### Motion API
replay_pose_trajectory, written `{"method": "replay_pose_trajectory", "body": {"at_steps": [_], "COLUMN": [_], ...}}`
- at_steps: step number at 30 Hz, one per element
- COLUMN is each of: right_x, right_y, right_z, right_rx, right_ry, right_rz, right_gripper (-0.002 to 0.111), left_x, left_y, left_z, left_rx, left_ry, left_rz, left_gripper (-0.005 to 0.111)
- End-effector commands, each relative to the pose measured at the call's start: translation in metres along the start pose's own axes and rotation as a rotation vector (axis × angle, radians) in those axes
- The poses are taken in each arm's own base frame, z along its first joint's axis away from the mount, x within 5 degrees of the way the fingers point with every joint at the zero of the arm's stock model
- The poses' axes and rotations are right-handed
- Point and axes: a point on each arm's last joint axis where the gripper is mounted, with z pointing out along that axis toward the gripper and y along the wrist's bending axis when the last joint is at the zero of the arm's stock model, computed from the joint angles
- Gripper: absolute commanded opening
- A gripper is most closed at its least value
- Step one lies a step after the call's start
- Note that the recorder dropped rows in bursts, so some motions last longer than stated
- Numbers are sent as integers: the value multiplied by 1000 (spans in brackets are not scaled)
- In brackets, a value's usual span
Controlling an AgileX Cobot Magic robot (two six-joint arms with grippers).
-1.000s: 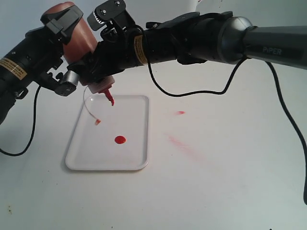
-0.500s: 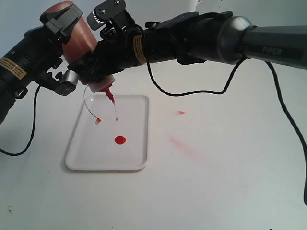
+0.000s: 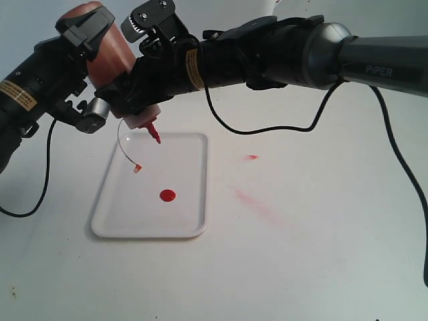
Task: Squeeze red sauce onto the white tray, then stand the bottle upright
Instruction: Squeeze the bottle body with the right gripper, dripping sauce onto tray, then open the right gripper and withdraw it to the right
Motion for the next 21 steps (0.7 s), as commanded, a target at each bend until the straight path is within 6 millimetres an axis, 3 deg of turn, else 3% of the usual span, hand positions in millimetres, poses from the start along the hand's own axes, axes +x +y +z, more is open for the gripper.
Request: {"method": "replay_pose_trajectory", "body": {"at_steps": [1, 2, 3, 4, 5, 6, 7, 15, 21], "right_x": [-6, -6, -6, -6, -6, -6, -6, -32, -33], "right_y": [-3, -3, -3, -3, -6, -8, -8, 11, -3], "right_z": [-3, -3, -3, -3, -3, -3, -3, -22, -39], "right_rx": [46, 46, 46, 50, 74, 104, 105, -27, -70], "right_ry": [-11, -11, -11, -11, -11, -11, -10, -65, -72], "right_rz": [-9, -9, -9, -9, -8, -7, -25, -49, 49], "right_gripper": [4, 10, 29, 40, 71, 92, 105, 105, 105], "left_x": [7, 7, 7, 7, 7, 7, 7, 9, 9], "left_y": [8, 8, 7, 7, 7, 7, 7, 6, 6], "left_z": [2, 2, 2, 2, 2, 2, 2, 2, 2], "left_rx": [-50, -50, -47, -47, -47, -47, -46, -37, -37], "left_ry": [53, 53, 57, 57, 57, 57, 59, 75, 75], "left_rz": [-23, -23, -25, -25, -25, -25, -26, -34, -34], "left_gripper": [0, 0, 0, 0, 0, 0, 0, 0, 0]}}
